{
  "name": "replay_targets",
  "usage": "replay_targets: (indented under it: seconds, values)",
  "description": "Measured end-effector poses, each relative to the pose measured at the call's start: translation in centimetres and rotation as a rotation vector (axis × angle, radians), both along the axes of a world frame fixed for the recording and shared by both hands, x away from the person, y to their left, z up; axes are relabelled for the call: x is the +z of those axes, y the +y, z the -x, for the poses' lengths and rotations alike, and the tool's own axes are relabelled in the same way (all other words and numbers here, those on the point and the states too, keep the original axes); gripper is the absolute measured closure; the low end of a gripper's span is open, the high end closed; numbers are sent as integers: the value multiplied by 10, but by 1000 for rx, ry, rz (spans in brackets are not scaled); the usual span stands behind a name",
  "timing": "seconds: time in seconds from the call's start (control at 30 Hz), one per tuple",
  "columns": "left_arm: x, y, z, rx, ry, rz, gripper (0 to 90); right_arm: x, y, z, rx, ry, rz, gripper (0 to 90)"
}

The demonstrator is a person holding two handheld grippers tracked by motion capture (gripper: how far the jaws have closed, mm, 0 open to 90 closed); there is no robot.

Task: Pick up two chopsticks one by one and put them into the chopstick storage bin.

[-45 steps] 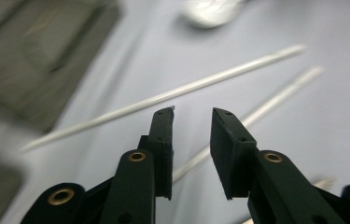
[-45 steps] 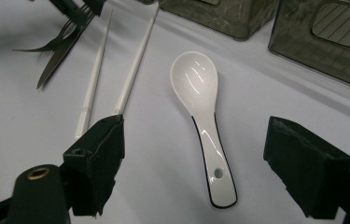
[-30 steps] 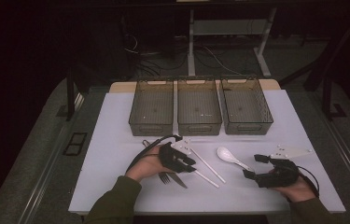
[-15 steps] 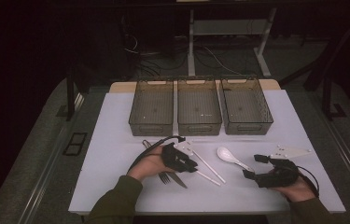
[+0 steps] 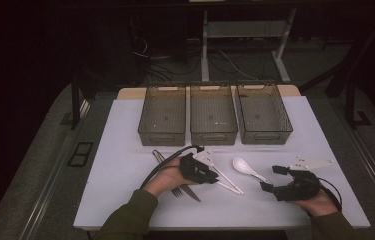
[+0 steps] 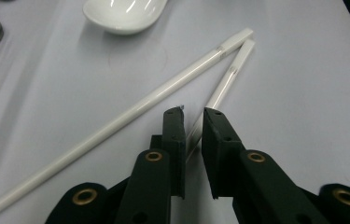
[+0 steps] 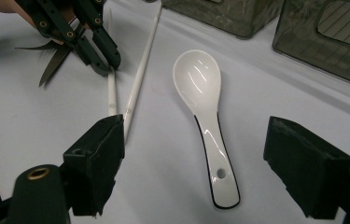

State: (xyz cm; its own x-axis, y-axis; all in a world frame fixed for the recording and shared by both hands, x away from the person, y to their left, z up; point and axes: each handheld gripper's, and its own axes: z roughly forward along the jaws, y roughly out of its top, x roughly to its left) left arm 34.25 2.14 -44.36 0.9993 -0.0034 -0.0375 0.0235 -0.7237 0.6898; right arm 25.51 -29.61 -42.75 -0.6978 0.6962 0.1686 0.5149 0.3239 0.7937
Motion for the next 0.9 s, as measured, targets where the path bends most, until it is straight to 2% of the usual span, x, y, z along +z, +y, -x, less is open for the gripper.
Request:
replay_targets:
  seconds: [0.07, 0.27, 0.33, 0.43, 0.53, 0.67, 0.8, 0.9]
  values:
    - [-1, -6, 2, -9, 15, 8, 800, 0, 0, 0, 0, 0, -1, 203]
    - [-1, -13, 5, -25, 12, 3, 798, 0, 0, 0, 0, 2, -1, 203]
    - [-1, -14, 6, -25, 3, 1, 794, 0, 0, 0, 1, 1, -1, 202]
    - [-2, -20, 10, -45, -33, -15, 758, 0, 0, 0, 1, 0, -1, 202]
    - [-1, -25, 13, -53, -57, -23, 758, 0, 0, 0, 1, 0, -1, 202]
    - [-1, -28, 14, -59, -60, -26, 770, 0, 0, 0, 1, 1, -2, 202]
    - [-2, -33, 13, -43, -52, -15, 778, 0, 0, 0, 1, 0, -2, 202]
    - [-2, -38, 12, -37, -60, -15, 790, 1, -1, 0, 0, -1, -2, 202]
